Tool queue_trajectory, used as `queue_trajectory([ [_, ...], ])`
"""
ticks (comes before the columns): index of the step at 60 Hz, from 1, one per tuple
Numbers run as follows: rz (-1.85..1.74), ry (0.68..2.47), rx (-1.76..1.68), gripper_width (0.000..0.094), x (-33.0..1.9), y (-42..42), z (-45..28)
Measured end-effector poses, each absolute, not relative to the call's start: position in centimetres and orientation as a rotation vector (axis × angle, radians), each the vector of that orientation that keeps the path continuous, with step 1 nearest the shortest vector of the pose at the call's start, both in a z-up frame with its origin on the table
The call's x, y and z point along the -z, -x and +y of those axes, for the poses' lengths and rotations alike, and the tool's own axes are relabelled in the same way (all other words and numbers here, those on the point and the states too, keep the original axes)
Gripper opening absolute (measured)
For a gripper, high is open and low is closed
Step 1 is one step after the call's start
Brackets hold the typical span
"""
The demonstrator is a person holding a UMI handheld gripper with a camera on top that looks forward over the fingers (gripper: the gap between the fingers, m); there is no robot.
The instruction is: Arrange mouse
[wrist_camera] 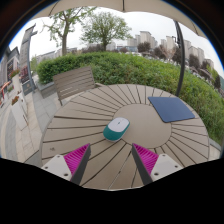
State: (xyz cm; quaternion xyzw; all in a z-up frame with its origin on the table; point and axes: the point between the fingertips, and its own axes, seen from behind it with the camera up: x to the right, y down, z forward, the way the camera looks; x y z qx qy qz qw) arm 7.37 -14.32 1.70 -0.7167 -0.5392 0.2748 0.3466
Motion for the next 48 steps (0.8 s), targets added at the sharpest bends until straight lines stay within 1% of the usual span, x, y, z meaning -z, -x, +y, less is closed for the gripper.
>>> queue_trajectory([
  [5, -1.392, 1.862, -0.699, 0.0852, -0.2, -5.2, -13.2],
  [15, -1.387, 1.868, -0.703, 0.0862, 1.4, -0.8, -12.6],
  [20, -1.387, 1.841, -0.687, 0.0859, 1.4, 1.0, -11.9],
  [22, -1.392, 1.848, -0.719, 0.0812, 1.3, 1.6, -12.4],
  [25, -1.387, 1.861, -0.743, 0.0835, 1.2, 2.2, -12.7],
  [31, -1.41, 1.856, -0.731, 0.0835, 1.3, 2.9, -12.8],
  [39, -1.412, 1.858, -0.726, 0.0801, 1.4, 3.5, -12.7],
  [41, -1.409, 1.859, -0.724, 0.0774, 1.4, 3.6, -12.5],
  [43, -1.407, 1.858, -0.717, 0.0728, 1.4, 3.7, -12.2],
  [44, -1.407, 1.855, -0.71, 0.0679, 1.5, 3.7, -12.1],
  [46, -1.426, 1.837, -0.686, 0.047, 1.4, 3.7, -11.6],
  [48, -1.447, 1.855, -0.709, 0.0448, 1.5, 3.8, -12.1],
])
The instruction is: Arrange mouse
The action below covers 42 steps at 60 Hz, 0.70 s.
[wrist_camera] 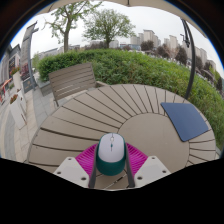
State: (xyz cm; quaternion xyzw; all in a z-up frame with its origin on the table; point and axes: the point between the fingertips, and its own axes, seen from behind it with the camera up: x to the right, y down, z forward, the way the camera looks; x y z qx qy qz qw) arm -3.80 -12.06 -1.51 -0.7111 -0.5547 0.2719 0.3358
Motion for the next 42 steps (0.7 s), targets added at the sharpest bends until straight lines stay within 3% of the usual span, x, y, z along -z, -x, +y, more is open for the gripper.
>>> queue_trajectory([
  [6, -1.494, 1.885, -0.765, 0.0412, 0.3, 4.0, -12.4],
  [15, -1.469, 1.748, -0.869, 0.0411, -8.7, 5.5, -7.9],
  [24, -1.411, 1.732, -0.849, 0.0411, -13.4, 7.4, 4.4],
  [31, -1.394, 1.792, -0.71, 0.0411, -10.1, 7.8, 14.5],
  [35, -1.392, 1.842, -0.66, 0.0412, -6.0, 6.7, 19.5],
  [42, -1.408, 1.918, -0.646, 0.0437, -0.4, 6.7, 22.8],
])
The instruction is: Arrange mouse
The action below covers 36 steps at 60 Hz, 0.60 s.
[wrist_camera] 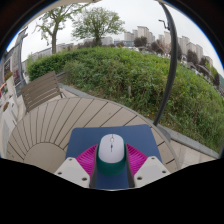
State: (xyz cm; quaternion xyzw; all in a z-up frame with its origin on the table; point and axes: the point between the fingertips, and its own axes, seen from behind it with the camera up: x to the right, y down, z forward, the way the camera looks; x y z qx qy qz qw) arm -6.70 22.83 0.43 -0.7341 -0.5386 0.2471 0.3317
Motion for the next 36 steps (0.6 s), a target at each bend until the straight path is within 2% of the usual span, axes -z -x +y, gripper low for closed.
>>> queue_trajectory([
  [5, -1.394, 1.958, -0.631, 0.0474, 1.6, 6.4, 24.4],
  [9, -1.375, 1.933, -0.659, 0.0532, 1.1, 6.5, 24.4],
  [10, -1.375, 1.937, -0.646, 0.0567, 1.2, 6.2, 24.5],
  [13, -1.363, 1.949, -0.591, 0.0825, 1.1, 5.2, 24.9],
  [14, -1.36, 1.953, -0.578, 0.0865, 1.0, 4.8, 24.9],
  [16, -1.374, 1.959, -0.57, 0.0833, 0.5, 4.0, 24.2],
  [28, -1.499, 2.015, -0.576, 0.0843, -6.0, -7.6, 16.3],
  [36, -1.542, 2.046, -0.55, 0.0845, -8.7, -16.0, 11.2],
])
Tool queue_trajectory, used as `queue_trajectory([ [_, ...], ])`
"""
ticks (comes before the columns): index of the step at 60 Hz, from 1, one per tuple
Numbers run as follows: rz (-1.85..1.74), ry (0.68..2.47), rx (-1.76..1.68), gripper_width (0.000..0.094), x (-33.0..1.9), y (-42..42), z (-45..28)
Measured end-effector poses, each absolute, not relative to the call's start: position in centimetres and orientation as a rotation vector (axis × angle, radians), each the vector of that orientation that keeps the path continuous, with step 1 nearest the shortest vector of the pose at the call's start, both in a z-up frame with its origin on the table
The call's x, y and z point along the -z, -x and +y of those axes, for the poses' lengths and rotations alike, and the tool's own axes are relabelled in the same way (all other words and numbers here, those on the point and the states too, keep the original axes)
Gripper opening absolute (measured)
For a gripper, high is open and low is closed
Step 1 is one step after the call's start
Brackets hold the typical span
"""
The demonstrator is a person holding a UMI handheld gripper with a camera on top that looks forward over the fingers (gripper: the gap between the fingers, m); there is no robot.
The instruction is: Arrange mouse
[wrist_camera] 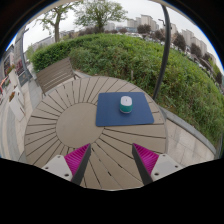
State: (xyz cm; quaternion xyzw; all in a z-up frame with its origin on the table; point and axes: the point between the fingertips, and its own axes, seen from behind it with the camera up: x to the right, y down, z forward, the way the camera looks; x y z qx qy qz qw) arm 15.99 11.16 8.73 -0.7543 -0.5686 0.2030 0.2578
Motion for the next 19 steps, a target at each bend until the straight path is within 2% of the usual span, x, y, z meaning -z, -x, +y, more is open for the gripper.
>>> queue_trajectory([
  [9, -1.55, 2.042, -0.542, 0.0845, -10.2, -21.0, 8.4],
  [19, -1.517, 2.092, -0.493, 0.0852, -8.8, -23.2, 8.3],
])
